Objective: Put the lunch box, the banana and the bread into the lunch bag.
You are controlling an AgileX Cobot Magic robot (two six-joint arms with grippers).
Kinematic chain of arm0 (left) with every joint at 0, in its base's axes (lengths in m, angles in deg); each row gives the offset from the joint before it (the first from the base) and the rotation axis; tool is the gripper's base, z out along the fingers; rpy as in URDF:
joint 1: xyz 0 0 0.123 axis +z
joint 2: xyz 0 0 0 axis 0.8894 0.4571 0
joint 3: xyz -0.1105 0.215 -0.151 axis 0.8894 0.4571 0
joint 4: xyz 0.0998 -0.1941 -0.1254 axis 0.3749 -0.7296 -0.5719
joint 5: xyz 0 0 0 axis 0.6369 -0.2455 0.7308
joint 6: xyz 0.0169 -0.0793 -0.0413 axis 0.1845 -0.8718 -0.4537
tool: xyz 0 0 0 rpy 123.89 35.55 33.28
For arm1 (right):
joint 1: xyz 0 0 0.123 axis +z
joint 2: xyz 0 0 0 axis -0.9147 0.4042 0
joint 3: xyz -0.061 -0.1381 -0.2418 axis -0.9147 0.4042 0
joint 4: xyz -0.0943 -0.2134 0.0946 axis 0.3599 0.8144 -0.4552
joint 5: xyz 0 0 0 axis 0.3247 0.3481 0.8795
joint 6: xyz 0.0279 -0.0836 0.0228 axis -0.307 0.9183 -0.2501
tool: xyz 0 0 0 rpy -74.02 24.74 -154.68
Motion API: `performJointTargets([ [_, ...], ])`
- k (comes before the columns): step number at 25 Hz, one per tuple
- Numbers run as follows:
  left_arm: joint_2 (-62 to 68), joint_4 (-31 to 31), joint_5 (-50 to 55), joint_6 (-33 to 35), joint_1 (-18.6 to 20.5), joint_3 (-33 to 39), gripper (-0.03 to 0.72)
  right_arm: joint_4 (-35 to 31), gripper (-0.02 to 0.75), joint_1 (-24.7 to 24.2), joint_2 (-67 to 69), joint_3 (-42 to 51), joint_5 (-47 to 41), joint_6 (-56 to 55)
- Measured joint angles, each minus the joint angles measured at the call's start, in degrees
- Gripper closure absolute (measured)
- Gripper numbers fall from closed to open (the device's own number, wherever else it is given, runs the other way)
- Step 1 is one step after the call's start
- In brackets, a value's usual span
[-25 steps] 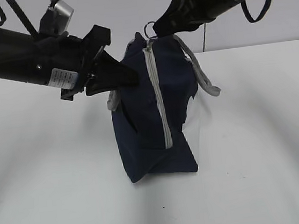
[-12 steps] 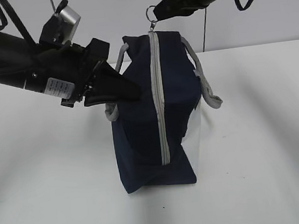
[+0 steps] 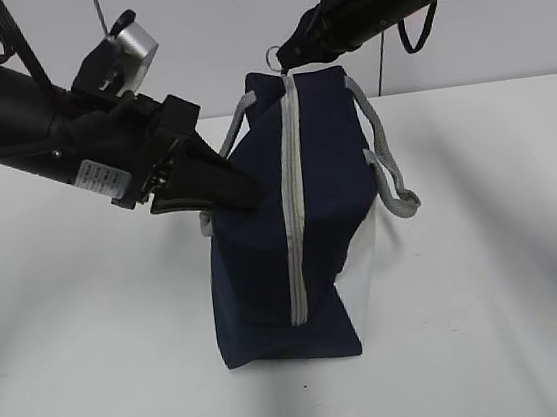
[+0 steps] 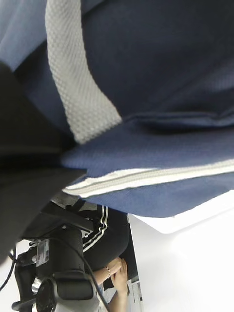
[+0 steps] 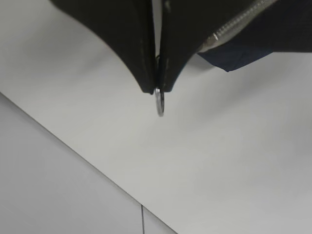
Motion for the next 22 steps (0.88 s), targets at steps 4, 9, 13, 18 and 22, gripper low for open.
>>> performJointTargets([
  [4, 0.0, 0.2, 0.1, 0.0, 0.1, 0.0, 0.65, 0.0, 0.754, -0.1, 0.4, -2.2, -1.9, -0.2],
  [9, -0.2, 0.2, 1.8, -2.5, 2.1, 0.0, 0.224, 0.1, 0.754, -0.1, 0.4, -3.2, -4.9, -0.4],
  [13, -1.9, -1.2, 0.6, -6.8, 5.8, 0.0, 0.101, 0.6, 0.754, -0.2, 0.4, -3.5, -5.8, -0.4],
  [18, -3.0, -3.6, -2.1, -13.3, 8.4, -3.8, 0.118, 0.7, 0.754, -0.2, 0.4, -3.5, -6.3, -0.4],
  [22, -0.7, -2.4, -4.5, -17.7, 8.4, -10.2, 0.13, 0.8, 0.754, -0.2, 0.4, -3.5, -6.5, -0.4],
])
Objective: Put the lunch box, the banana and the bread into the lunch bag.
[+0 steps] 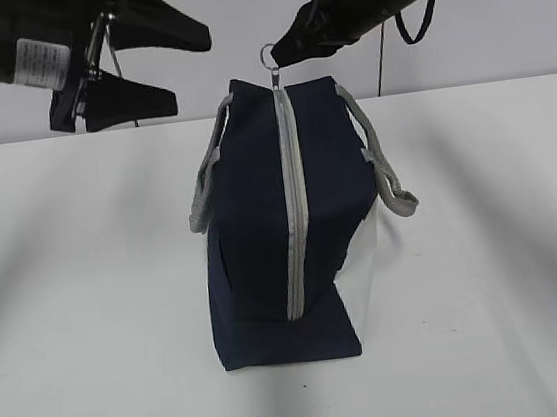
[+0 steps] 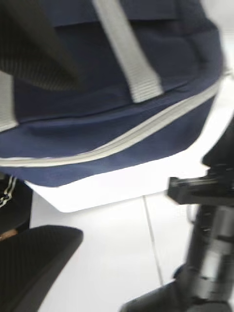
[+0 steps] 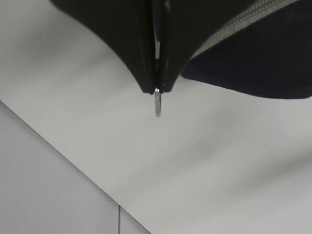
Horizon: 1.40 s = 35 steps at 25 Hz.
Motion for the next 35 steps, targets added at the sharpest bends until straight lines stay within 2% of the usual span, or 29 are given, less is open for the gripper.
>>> performJointTargets([
  [5, 8.0, 6.9, -1.2, -5.8, 0.0, -9.5, 0.139, 0.0, 0.754, 0.0, 0.0, 0.0, 0.0, 0.0],
  [12, 19.6, 7.9, -1.2, -7.9, -1.7, -19.5, 0.147, 0.0, 0.754, 0.0, 0.0, 0.0, -0.1, 0.0],
  [17, 23.6, 8.0, -1.2, -8.8, -2.8, -23.8, 0.157, 0.0, 0.754, 0.0, 0.0, 0.0, -0.2, 0.0],
  [18, 23.9, 8.0, -1.2, -8.8, -2.9, -24.1, 0.174, 0.0, 0.754, 0.0, 0.0, 0.0, -0.2, 0.0],
  [20, 24.3, 8.1, -1.2, -8.8, -3.1, -24.3, 0.27, 0.0, 0.754, 0.0, 0.1, 0.0, -0.2, 0.0],
  [24, 24.7, 7.9, -1.5, -8.8, -3.8, -24.4, 0.606, 0.1, 0.754, 0.0, 0.1, 0.0, -0.2, 0.0],
  [25, 24.7, 7.8, -1.6, -8.8, -3.9, -24.4, 0.651, 0.1, 0.754, 0.0, 0.1, 0.0, 0.0, 0.1],
  [27, 24.7, 7.7, -1.6, -8.8, -3.9, -24.4, 0.677, 0.1, 0.754, 0.0, 0.1, 0.0, 0.4, 0.5],
  [35, 23.8, 7.5, 0.0, -8.3, -3.9, -24.4, 0.681, 0.7, 0.754, 0.0, 3.3, 0.0, 4.5, -0.2],
])
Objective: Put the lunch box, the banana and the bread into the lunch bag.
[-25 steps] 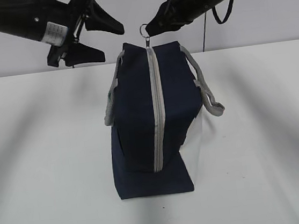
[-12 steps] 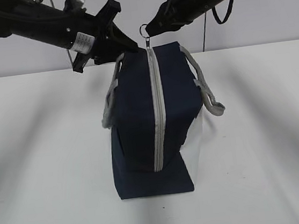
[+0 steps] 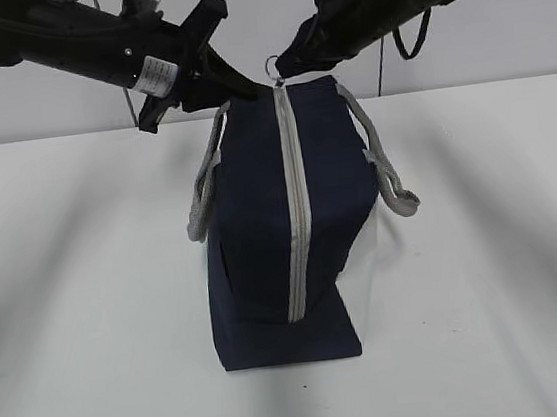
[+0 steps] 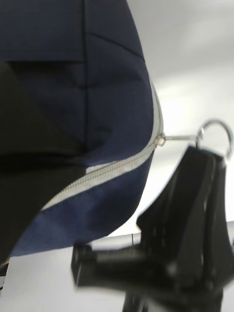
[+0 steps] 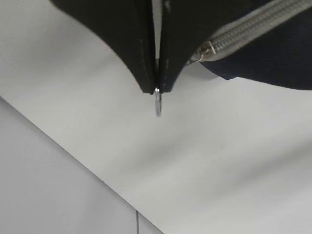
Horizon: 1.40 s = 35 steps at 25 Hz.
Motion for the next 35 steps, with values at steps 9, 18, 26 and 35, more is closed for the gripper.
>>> performJointTargets([
  [9, -1.6, 1.6, -0.1, 1.4, -0.1, 0.0, 0.683, 6.6, 0.754, 0.2, 2.6, -0.4, -1.4, -8.6],
  [18, -2.4, 3.0, 0.3, 1.6, -0.3, 0.3, 0.683, 12.5, 0.754, 0.5, 3.9, -0.6, -3.3, -15.3],
  [26, -4.2, 9.1, 1.0, 1.9, -0.1, 0.0, 0.316, 12.3, 0.318, -0.1, 3.1, -3.9, -4.6, -17.3],
  [35, -9.5, 23.7, 5.6, -2.0, 2.3, 0.0, 0.155, 14.1, 0.149, -0.4, -2.4, -10.3, -19.7, -33.6],
])
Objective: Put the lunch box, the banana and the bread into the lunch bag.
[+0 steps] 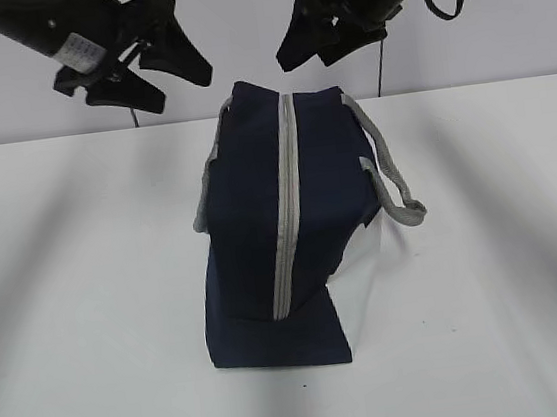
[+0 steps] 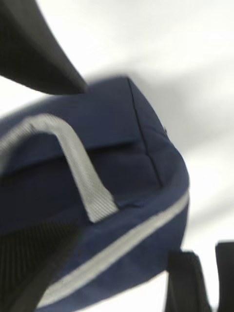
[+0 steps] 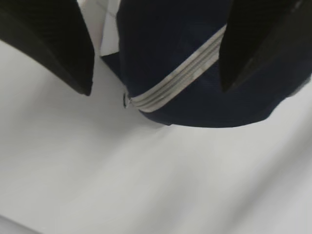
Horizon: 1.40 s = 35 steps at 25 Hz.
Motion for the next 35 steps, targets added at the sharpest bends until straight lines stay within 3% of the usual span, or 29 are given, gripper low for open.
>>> performJointTargets([
  [6, -8.4, 19.3, 4.8, -7.9, -0.6, 0.5, 0.16, 2.0, 0.22, 0.1, -2.9, 1.9, -1.3, -14.7],
  [9, -13.0, 24.9, 6.6, -11.0, -0.7, 3.9, 0.162, 4.3, 0.226, 0.3, -6.9, 5.4, -1.5, -17.9],
  [17, -29.6, 28.9, 5.9, -14.0, -0.7, 24.1, 0.166, 12.7, 0.227, 0.7, -25.0, 24.0, -1.6, -22.0],
  [25, -49.6, 32.8, 4.0, -16.5, -0.7, 43.3, 0.166, 14.5, 0.227, 0.7, -47.6, 46.9, -1.0, -23.7],
  [35, -71.6, 35.8, 4.0, -18.6, -0.7, 57.4, 0.166, 18.9, 0.228, 0.7, -77.0, 72.9, 2.6, -24.0],
])
